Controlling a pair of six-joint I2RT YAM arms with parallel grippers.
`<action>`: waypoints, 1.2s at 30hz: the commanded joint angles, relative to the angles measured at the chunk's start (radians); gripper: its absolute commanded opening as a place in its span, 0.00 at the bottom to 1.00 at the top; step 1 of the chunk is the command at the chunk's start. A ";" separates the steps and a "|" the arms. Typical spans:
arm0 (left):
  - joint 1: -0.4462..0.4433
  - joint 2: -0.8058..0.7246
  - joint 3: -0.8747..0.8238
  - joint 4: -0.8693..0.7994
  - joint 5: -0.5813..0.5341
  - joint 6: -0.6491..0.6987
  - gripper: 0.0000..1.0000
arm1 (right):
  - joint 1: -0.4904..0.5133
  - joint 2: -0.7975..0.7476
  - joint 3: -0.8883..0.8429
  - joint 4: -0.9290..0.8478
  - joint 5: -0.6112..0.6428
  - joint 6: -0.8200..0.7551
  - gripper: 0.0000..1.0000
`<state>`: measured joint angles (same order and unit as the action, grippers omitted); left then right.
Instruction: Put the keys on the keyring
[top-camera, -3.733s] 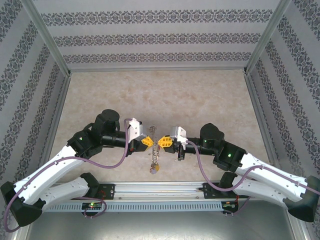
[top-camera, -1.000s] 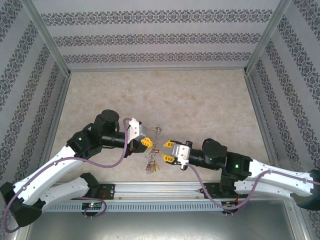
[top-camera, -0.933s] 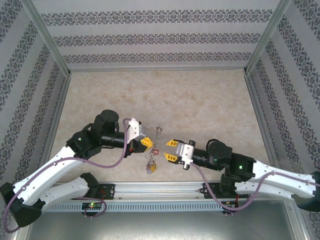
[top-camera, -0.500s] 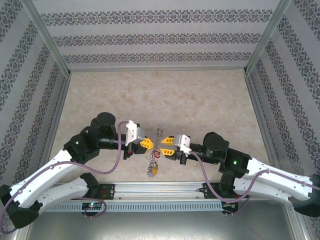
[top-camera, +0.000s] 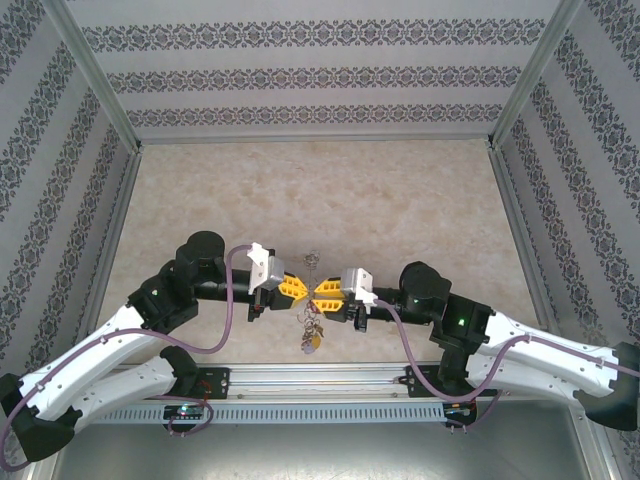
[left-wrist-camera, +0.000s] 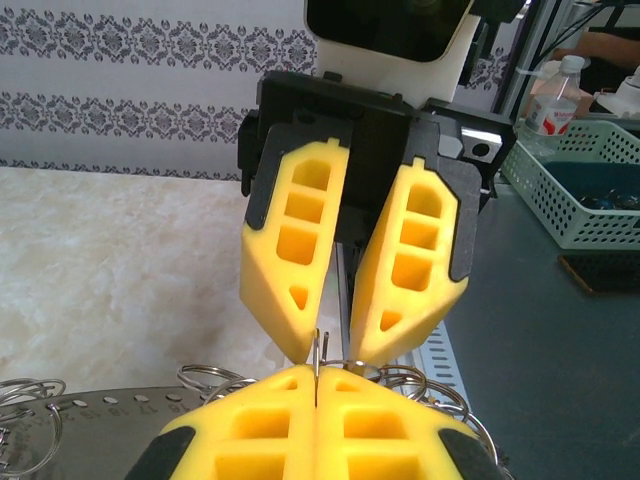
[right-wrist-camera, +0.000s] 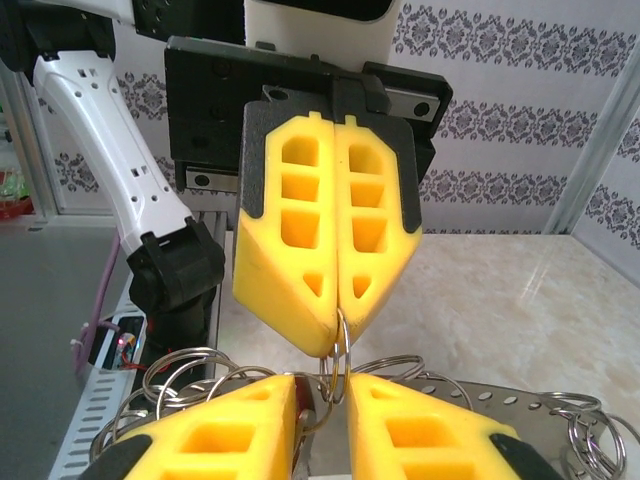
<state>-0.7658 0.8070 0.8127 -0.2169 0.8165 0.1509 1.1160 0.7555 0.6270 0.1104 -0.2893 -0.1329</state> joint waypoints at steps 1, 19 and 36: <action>-0.011 -0.019 -0.001 0.103 0.044 -0.025 0.00 | -0.002 0.002 0.039 0.038 -0.015 0.006 0.19; -0.044 0.026 0.122 -0.181 -0.081 0.080 0.14 | -0.009 0.025 0.178 -0.242 0.100 -0.103 0.00; -0.119 0.134 0.246 -0.348 -0.307 0.187 0.29 | -0.016 0.107 0.319 -0.480 0.070 -0.177 0.00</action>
<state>-0.8654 0.9325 1.0225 -0.5282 0.5438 0.3008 1.1076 0.8623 0.9043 -0.3782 -0.2001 -0.2943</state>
